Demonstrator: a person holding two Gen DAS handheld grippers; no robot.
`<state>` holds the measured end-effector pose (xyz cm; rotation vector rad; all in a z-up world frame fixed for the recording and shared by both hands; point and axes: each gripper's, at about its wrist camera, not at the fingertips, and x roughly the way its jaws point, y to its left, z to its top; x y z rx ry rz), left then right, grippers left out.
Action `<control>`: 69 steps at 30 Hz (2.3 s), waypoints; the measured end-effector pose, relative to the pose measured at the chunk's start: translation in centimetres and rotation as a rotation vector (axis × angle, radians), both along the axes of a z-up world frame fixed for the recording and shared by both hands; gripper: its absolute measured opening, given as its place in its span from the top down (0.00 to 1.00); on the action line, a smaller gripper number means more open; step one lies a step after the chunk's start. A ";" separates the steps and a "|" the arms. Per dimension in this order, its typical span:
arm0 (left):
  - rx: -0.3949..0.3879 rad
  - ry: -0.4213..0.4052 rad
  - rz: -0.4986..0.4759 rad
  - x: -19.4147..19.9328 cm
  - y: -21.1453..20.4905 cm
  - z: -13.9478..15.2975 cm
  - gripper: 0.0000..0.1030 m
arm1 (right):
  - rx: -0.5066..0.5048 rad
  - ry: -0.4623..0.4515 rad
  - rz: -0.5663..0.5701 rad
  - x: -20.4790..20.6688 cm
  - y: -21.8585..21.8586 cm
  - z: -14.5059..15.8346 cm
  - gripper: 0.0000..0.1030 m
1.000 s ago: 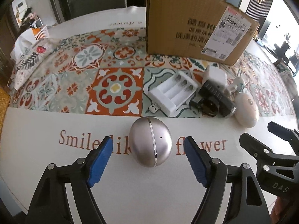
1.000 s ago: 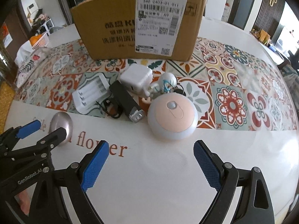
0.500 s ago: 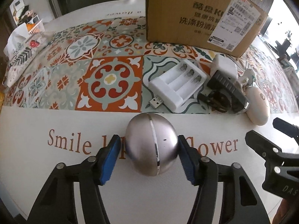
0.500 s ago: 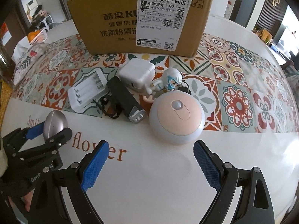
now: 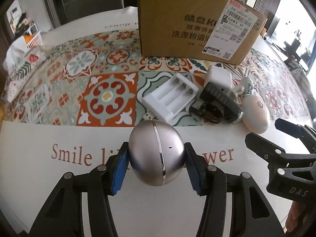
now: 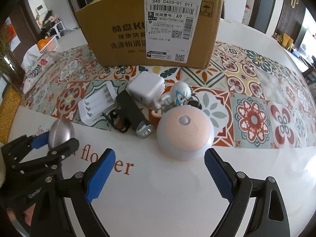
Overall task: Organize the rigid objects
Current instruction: 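Lift the silver speaker with the left tool while the right tool grasps the pink lamp, then carry the silver speaker and pink lamp over the box and lower them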
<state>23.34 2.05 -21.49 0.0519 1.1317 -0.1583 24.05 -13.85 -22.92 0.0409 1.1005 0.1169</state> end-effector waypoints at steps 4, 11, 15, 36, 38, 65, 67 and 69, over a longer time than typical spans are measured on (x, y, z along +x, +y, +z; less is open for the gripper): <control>-0.005 -0.005 -0.007 -0.2 -1.1 0.8 0.48 | 0.006 0.001 0.017 0.4 -1.0 -0.1 0.11; 0.016 -0.011 -0.010 0.2 -2.4 0.9 0.48 | 0.011 0.012 0.021 1.9 -2.6 -1.0 0.16; 0.026 -0.013 0.011 0.7 -2.4 0.9 0.48 | 0.020 0.038 0.024 2.8 -2.7 -1.9 0.21; 0.047 -0.054 0.023 0.7 -2.8 2.2 0.48 | 0.034 0.027 -0.004 2.8 -3.4 -1.9 0.28; 0.040 -0.067 0.014 0.5 -2.9 2.8 0.48 | 0.044 0.017 -0.015 2.3 -3.6 -1.3 0.28; -0.030 -0.343 -0.063 -0.5 -3.2 14.3 0.48 | 0.099 -0.261 -0.072 -1.0 -4.0 11.1 0.28; -0.041 -0.357 -0.065 -0.3 -3.1 15.0 0.48 | 0.095 -0.285 -0.071 -1.0 -3.9 12.0 0.28; -0.042 -0.375 -0.069 -0.1 -3.0 15.7 0.48 | 0.090 -0.306 -0.069 -0.8 -3.7 12.9 0.28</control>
